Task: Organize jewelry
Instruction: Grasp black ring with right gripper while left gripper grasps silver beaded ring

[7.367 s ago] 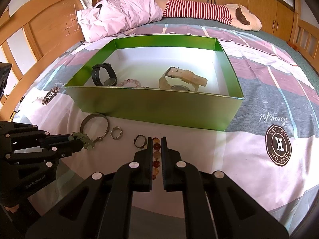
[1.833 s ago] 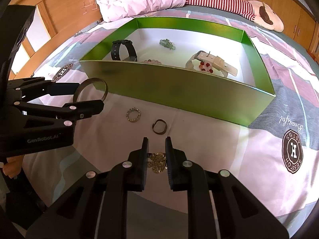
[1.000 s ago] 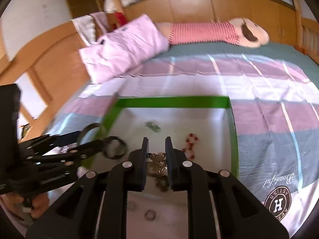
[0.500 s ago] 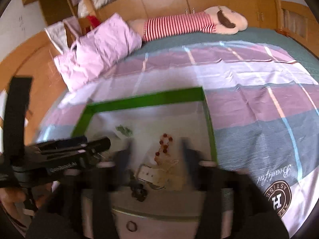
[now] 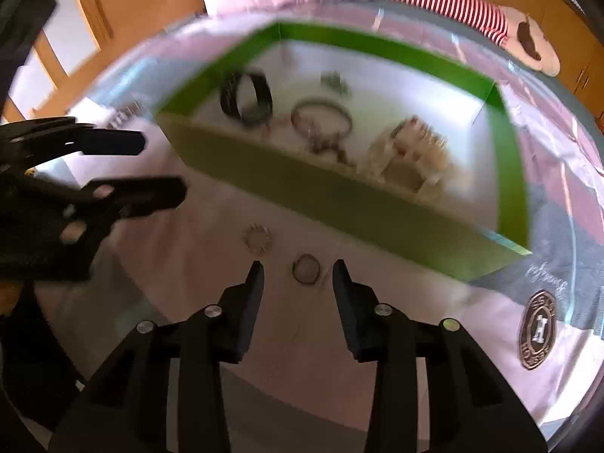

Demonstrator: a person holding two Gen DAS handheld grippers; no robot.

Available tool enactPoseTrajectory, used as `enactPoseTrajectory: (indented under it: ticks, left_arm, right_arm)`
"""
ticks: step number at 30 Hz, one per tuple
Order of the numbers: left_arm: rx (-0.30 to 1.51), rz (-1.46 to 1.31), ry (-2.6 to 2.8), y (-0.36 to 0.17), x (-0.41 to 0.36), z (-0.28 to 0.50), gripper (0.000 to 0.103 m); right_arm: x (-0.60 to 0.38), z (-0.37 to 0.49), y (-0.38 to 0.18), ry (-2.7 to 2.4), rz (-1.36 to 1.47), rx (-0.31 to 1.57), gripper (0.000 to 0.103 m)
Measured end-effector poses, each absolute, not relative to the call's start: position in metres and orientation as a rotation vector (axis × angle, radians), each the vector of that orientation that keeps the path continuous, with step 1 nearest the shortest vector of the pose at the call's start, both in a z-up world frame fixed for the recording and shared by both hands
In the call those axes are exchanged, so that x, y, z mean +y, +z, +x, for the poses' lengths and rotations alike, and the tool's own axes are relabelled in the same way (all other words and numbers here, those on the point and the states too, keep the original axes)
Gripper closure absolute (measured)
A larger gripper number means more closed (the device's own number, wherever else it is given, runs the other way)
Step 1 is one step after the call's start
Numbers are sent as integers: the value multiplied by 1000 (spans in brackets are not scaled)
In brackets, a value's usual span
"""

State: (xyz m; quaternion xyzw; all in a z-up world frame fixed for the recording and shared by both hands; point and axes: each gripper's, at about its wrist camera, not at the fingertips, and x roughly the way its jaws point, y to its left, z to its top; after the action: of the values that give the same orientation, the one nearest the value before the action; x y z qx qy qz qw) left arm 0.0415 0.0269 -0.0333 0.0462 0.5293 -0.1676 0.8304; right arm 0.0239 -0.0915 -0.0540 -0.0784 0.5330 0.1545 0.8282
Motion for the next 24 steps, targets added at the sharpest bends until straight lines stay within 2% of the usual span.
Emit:
enactPoseTrajectory:
  ticks: [2, 6, 19, 22, 24]
  left_arm:
    - [1154, 74, -367, -44, 24, 42, 33]
    - [1140, 91, -382, -49, 15, 41, 33]
    - [1140, 180, -437, -75, -27, 32, 34]
    - [1143, 214, -399, -85, -33, 33, 51]
    - [1126, 206, -386, -86, -32, 35, 52]
  right_arm:
    - [-89, 27, -64, 324, -178, 1145, 67]
    - [-83, 27, -75, 334, -200, 1143, 84]
    - [-126, 27, -66, 189, -152, 1177, 84]
    - [-127, 22, -68, 197, -164, 1178, 84]
    - [-125, 20, -68, 204, -169, 1175, 84]
